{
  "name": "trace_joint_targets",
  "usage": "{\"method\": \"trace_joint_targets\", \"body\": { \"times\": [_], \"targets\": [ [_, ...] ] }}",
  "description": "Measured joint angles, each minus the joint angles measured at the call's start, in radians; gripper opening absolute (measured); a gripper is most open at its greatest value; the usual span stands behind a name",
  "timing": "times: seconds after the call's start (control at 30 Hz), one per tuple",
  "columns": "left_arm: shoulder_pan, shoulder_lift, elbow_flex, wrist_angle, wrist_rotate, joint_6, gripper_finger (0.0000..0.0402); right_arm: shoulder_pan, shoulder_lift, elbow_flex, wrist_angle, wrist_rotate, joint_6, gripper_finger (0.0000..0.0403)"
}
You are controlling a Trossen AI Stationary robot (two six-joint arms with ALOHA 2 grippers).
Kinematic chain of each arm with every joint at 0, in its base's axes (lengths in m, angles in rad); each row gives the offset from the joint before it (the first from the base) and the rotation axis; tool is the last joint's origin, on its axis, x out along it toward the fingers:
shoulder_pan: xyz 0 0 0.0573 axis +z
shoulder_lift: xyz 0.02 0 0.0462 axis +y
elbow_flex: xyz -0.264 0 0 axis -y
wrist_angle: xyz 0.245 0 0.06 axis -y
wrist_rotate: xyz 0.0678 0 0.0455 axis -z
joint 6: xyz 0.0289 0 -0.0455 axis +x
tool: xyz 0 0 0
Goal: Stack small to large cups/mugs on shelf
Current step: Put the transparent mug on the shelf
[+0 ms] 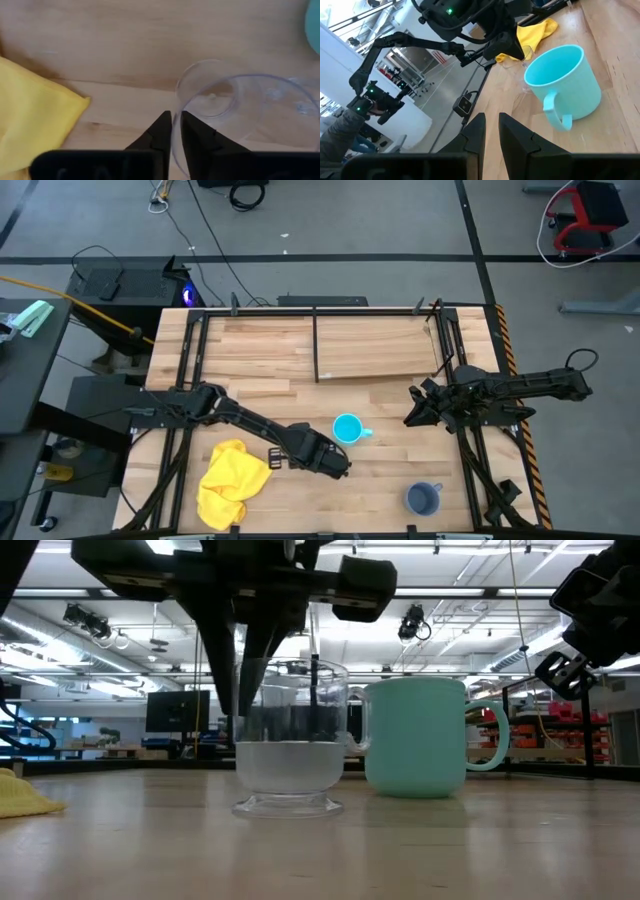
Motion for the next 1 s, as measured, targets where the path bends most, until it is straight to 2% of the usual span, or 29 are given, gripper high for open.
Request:
{"method": "trace_joint_targets", "body": {
  "times": [0.1, 0.43, 0.67, 0.9, 1.0],
  "targets": [
    [0.007, -0.001, 0.000, 0.003, -0.001, 0.026, 0.0011, 0.000, 0.000, 0.000, 0.000, 0.000, 0.000, 0.0062],
    [0.028, -0.001, 0.073, 0.013, 0.001, 0.293, 0.0008, 0.000, 0.000, 0.000, 0.000, 0.000, 0.000, 0.0062],
    [0.047, 0.000, 0.186, -0.032, -0.006, 0.738, 0.0007, 0.000, 0.000, 0.000, 0.000, 0.000, -0.009, 0.0062],
    [0.110, 0.000, 0.355, -0.269, -0.058, 0.917, 0.0006, 0.000, 0.000, 0.000, 0.000, 0.009, -0.026, 0.0062],
    [0.149, -0.022, 0.380, -0.240, -0.103, 1.049, 0.0006, 0.000, 0.000, 0.000, 0.000, 0.022, -0.027, 0.0062]
  ]
}}
